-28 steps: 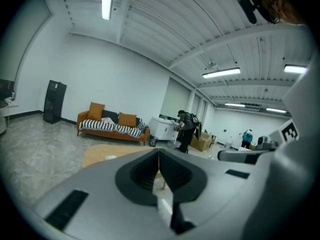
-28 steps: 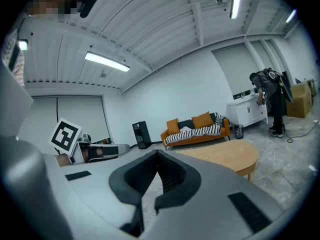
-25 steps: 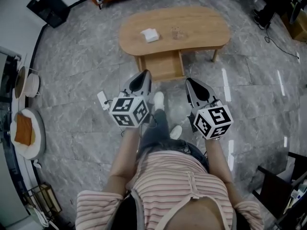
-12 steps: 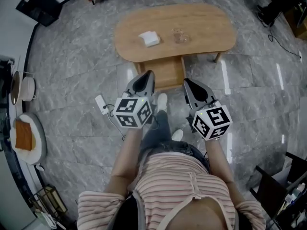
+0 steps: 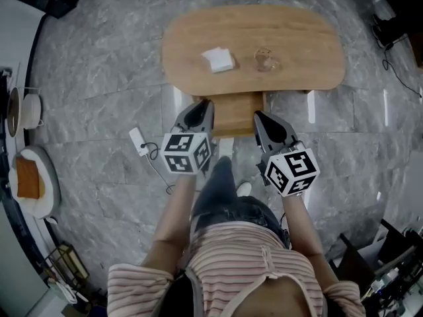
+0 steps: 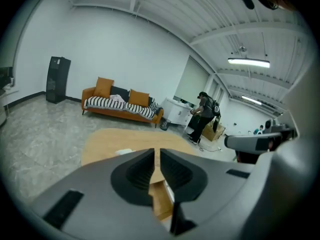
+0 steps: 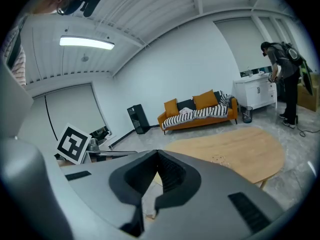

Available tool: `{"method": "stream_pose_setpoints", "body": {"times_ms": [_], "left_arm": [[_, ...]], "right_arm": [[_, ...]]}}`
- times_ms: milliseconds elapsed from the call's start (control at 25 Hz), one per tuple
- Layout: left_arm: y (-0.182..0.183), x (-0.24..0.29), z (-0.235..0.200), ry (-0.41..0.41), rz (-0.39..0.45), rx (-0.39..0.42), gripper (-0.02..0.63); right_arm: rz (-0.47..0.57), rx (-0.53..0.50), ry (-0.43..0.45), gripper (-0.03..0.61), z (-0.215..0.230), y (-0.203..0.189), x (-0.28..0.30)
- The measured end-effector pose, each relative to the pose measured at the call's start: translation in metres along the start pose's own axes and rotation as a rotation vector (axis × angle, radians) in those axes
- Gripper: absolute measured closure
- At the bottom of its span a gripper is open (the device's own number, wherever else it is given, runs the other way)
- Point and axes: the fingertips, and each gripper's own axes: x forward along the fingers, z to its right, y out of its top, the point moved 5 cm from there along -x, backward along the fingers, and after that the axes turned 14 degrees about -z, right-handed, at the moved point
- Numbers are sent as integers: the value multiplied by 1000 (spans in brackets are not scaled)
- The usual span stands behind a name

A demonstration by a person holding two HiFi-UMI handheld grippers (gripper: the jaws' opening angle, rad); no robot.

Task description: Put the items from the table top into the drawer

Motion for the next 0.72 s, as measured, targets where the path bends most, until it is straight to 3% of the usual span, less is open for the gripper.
{"method": "stream_pose_setpoints", "body": {"times_ms": [360,720], "left_arm": [[13,74,-65,19,-113,-32,597],[6,145,-101,1,-197,-54,557]], "right_arm": [[-90,17,4,578,32,26,91],[-177,53,0,578,57,15,156]]}}
